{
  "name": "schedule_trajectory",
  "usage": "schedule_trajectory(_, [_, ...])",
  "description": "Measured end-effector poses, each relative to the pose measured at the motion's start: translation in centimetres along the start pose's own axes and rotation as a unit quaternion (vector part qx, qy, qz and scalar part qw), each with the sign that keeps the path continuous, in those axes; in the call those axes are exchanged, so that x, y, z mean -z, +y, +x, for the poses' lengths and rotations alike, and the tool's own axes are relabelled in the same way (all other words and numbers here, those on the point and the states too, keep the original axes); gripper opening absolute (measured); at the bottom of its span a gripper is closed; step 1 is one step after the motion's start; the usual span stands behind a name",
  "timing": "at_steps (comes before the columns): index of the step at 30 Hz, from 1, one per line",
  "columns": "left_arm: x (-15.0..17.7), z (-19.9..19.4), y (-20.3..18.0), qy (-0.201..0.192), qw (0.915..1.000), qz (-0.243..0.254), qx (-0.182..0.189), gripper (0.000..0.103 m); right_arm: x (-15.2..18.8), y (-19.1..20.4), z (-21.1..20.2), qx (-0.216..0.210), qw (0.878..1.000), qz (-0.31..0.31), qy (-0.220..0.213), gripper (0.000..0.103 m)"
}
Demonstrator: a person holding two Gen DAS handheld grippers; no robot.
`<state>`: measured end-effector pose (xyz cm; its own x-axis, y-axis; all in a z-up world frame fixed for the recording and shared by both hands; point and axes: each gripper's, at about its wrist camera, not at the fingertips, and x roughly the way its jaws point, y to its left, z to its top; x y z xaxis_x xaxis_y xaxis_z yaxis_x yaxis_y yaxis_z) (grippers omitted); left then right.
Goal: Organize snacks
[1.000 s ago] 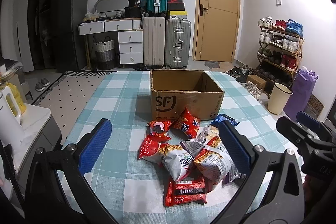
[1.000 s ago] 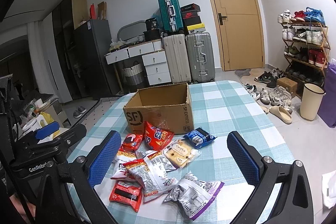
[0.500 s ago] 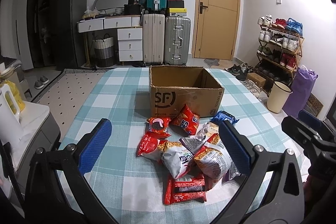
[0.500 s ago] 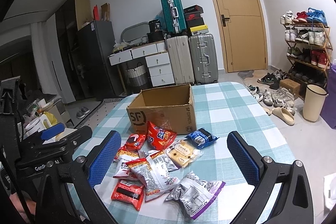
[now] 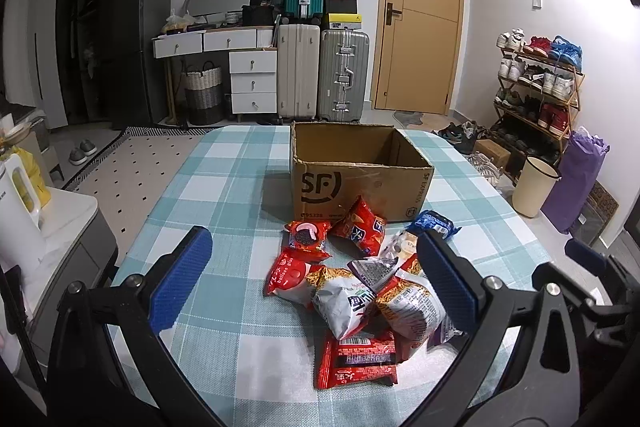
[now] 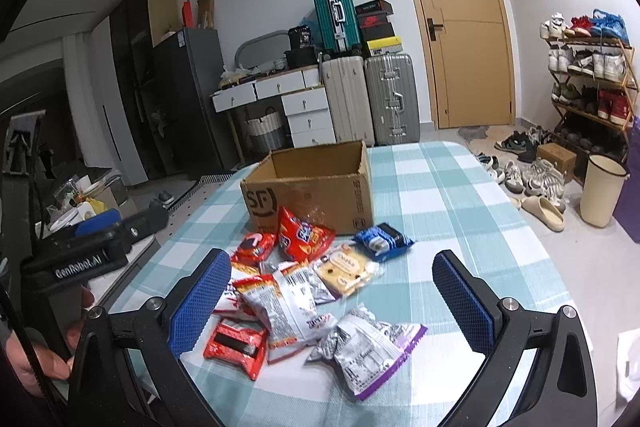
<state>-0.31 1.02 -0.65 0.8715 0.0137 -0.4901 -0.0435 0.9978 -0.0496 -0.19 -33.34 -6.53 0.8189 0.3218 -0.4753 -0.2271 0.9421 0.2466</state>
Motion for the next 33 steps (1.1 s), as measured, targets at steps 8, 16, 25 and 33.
schedule_trajectory(8, [0.2, 0.3, -0.1, 0.005, 1.0000, 0.002, 0.004, 0.102, 1.2, -0.6, 0.9, -0.014, 1.000, 0.018, 0.013, 0.103])
schedule_trajectory(16, [0.4, 0.4, -0.2, 0.002, 1.0000, 0.004, 0.001, 0.102, 2.6, -1.4, 3.6, -0.013, 1.000, 0.011, 0.024, 0.103])
schedule_trajectory(25, [0.5, 0.5, -0.2, 0.004, 1.0000, 0.004, 0.002, 0.102, 3.7, -2.2, 5.6, -0.024, 0.999, 0.033, 0.030, 0.103])
schedule_trajectory(33, [0.5, 0.6, -0.2, 0.002, 1.0000, 0.008, 0.001, 0.102, 4.6, -2.6, 7.9, -0.028, 0.998, 0.047, 0.044, 0.103])
